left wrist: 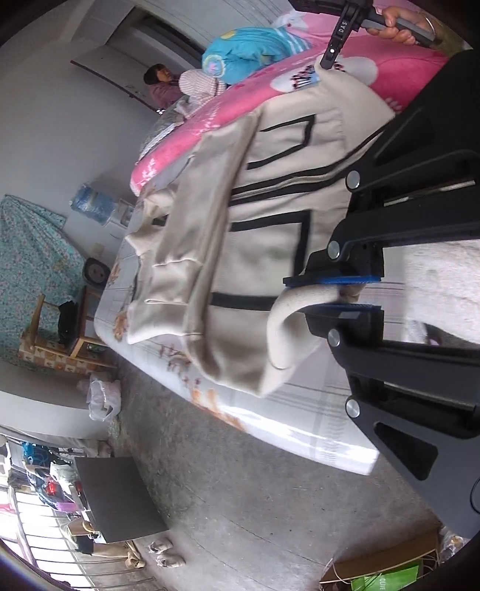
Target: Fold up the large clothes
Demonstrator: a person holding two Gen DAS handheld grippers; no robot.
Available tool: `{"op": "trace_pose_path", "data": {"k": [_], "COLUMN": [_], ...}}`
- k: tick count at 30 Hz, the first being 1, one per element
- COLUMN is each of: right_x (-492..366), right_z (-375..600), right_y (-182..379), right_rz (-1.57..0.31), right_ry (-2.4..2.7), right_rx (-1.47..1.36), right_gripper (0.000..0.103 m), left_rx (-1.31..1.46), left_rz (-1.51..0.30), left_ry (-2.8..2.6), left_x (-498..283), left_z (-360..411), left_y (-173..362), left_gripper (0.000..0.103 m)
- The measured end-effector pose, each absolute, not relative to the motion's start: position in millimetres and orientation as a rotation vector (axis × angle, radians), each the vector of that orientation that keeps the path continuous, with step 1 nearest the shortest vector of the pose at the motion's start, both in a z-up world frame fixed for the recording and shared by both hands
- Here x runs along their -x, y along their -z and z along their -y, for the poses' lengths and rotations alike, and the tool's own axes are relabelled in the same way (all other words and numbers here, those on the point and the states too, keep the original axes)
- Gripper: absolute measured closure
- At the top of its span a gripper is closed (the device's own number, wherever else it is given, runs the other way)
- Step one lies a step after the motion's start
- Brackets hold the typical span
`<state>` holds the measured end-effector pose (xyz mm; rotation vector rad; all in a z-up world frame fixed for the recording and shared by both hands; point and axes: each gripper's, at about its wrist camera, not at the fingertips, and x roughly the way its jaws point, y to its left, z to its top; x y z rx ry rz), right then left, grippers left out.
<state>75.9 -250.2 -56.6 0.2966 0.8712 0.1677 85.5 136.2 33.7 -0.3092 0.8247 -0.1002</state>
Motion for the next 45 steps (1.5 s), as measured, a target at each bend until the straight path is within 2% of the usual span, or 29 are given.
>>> {"op": "trace_pose_path", "data": {"k": [7,12,14,16,20,22,23,29,34,42,44,45], "right_x": [-133,-184,-203,-216,-209,-195,-189,-156,-145,-150,-153,-154], "right_z": [264,281,286,292,303,305,306,311,303,291,290,289], "right_y": [35,54,71,88,94,86,82,85,97,101,103,103], "right_rz": [-0.779,-0.773,-0.789,-0.820,-0.808,-0.787,-0.776,-0.817,-0.852,-0.846,-0.849,-0.848], "right_ry": [-0.145,-0.134,-0.142,-0.102,-0.113,-0.079,-0.053,-0.017,-0.028,-0.052,-0.048,-0.047], "right_rx": [-0.315,-0.412,-0.441,-0.444,-0.480,-0.429,-0.401,-0.331,-0.307,-0.272,-0.271,-0.264], "right_gripper": [0.096,0.095,0.086,0.059,0.055,0.041,0.039,0.038,0.038,0.038,0.039,0.039], "left_rx": [0.383,0.428,0.433,0.429,0.418,0.387,0.372,0.282,0.354,0.373,0.335,0.322], "left_rz": [-0.857,-0.894,-0.918,-0.921,-0.851,-0.849,-0.858,-0.930,-0.879,-0.949,-0.949,-0.943], "left_ry": [0.063,0.031,0.020,-0.022,-0.035,-0.051,-0.057,-0.129,-0.159,-0.115,-0.142,-0.150], "left_x": [-149,-196,-211,-216,-200,-190,-187,-164,-148,-164,-166,-166], "left_z": [-155,-169,-171,-172,-178,-181,-181,-177,-195,-186,-181,-178], "left_y": [-36,-12,2,10,5,4,5,21,13,34,34,35], "left_gripper": [0.096,0.091,0.087,0.077,0.061,0.057,0.057,0.053,0.053,0.053,0.055,0.059]}}
